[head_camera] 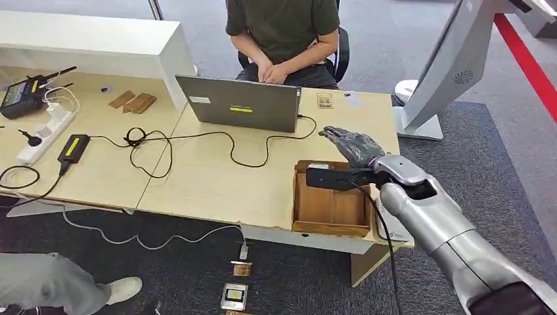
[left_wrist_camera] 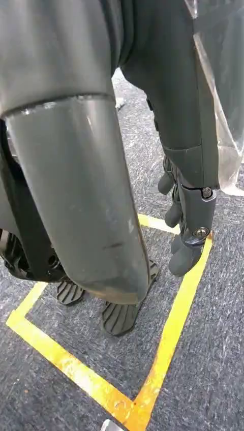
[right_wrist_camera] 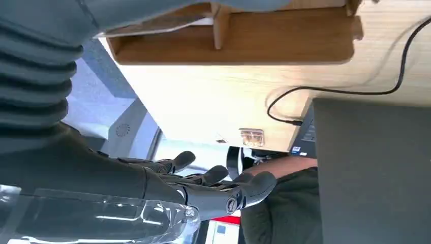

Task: Pass the card to the sensor for recognition and then transmit it.

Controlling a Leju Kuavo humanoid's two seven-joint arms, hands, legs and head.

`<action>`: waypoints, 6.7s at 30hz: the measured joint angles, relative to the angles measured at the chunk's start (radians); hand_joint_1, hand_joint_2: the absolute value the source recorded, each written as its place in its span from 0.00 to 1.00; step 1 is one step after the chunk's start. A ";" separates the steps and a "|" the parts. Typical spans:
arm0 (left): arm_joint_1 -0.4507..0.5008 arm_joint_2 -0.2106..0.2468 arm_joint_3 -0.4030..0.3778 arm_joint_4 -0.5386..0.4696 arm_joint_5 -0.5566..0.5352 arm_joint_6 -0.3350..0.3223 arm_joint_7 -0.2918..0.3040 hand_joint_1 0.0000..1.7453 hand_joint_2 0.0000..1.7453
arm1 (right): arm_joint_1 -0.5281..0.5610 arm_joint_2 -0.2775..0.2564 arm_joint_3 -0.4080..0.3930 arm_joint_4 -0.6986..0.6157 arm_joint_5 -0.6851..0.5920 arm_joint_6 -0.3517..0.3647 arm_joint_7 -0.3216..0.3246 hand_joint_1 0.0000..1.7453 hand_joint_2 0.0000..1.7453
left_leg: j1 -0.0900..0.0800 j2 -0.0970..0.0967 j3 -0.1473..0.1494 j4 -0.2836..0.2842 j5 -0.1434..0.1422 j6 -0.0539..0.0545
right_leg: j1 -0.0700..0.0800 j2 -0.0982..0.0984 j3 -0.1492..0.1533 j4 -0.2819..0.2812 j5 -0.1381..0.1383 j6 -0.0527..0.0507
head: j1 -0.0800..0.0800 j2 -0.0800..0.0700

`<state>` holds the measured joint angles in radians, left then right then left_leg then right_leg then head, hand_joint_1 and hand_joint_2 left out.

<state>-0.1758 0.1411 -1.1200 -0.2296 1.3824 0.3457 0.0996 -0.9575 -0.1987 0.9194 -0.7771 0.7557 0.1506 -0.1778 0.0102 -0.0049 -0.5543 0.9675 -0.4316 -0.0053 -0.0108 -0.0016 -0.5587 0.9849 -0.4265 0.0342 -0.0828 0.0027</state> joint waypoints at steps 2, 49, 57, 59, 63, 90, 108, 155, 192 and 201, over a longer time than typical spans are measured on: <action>0.000 0.000 0.000 0.000 0.004 -0.004 -0.001 0.00 0.00 | -0.007 -0.011 -0.005 -0.001 -0.002 0.020 0.014 0.00 0.00 | 0.000 0.000 0.000 0.000 0.000 0.000 | 0.000 0.000 0.000 0.000 0.000 0.000 | 0.000 0.000; 0.003 0.004 0.000 0.000 0.042 0.006 -0.013 0.00 0.00 | 0.153 -0.283 -0.064 -0.488 -0.296 0.184 0.230 0.00 0.00 | 0.000 0.000 0.000 0.000 0.000 0.000 | 0.000 0.000 0.000 -0.001 0.000 0.000 | 0.000 0.000; 0.001 0.004 0.000 0.000 0.045 0.015 -0.056 0.00 0.00 | 0.220 -0.301 -0.046 -0.666 -0.217 0.065 0.185 0.00 1.00 | 0.000 0.000 0.000 0.000 0.000 0.000 | 0.000 0.000 0.000 0.000 0.000 0.000 | 0.000 0.000; 0.000 0.003 0.000 0.000 0.050 0.007 -0.076 0.00 0.00 | 0.209 -0.245 -0.023 -0.626 -0.180 0.031 0.150 0.00 1.00 | 0.000 0.000 -0.001 0.000 0.000 0.000 | 0.000 0.000 0.001 0.000 0.000 0.000 | 0.000 0.000; 0.000 0.003 0.000 0.000 0.051 -0.005 -0.088 0.00 0.00 | 0.197 -0.217 -0.017 -0.592 -0.182 0.042 0.136 0.00 1.00 | 0.000 0.000 0.000 0.000 0.000 0.000 | 0.000 0.000 0.001 0.000 0.000 0.000 | 0.000 0.000; 0.000 0.003 0.000 0.000 0.049 -0.017 -0.085 0.00 0.00 | 0.145 -0.128 0.027 -0.392 -0.090 0.026 0.065 0.00 1.00 | 0.000 0.000 0.000 0.000 0.000 0.000 | 0.000 0.000 0.000 0.000 0.000 0.000 | 0.000 0.000; 0.000 0.003 0.000 0.000 0.039 -0.010 -0.061 0.00 0.00 | 0.115 -0.088 0.024 -0.253 -0.035 -0.041 -0.011 0.00 1.00 | 0.000 0.000 0.000 0.000 0.000 0.000 | 0.000 0.000 0.000 0.000 0.000 0.000 | 0.000 0.000; 0.000 0.003 -0.001 0.000 0.033 0.001 -0.037 0.00 0.00 | 0.035 -0.054 0.019 -0.090 0.022 -0.036 -0.031 0.00 1.00 | 0.000 0.000 0.000 0.000 0.000 0.000 | 0.000 0.000 0.000 0.000 0.000 0.000 | 0.000 0.000; -0.001 0.005 -0.009 0.000 0.012 0.018 0.019 0.00 0.00 | 0.042 -0.071 0.021 -0.090 0.040 -0.015 -0.018 0.00 1.00 | 0.000 0.000 0.000 0.000 0.000 0.000 | 0.000 0.000 0.000 0.000 0.000 0.000 | 0.000 0.000; -0.002 0.005 -0.011 0.000 0.003 0.018 0.032 0.00 0.00 | 0.045 -0.071 0.022 -0.079 0.055 -0.021 -0.019 0.00 1.00 | 0.000 0.000 0.000 0.000 0.000 0.000 | 0.000 0.000 0.000 0.000 0.000 0.000 | 0.000 0.000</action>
<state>-0.1774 0.1457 -1.1307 -0.2296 1.3851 0.3639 0.1312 -0.9126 -0.2697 0.9419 -0.8560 0.8106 0.1293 -0.1965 0.0102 -0.0049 -0.5542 0.9673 -0.4316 -0.0053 -0.0108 -0.0016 -0.5585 0.9851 -0.4266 0.0341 -0.0824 0.0027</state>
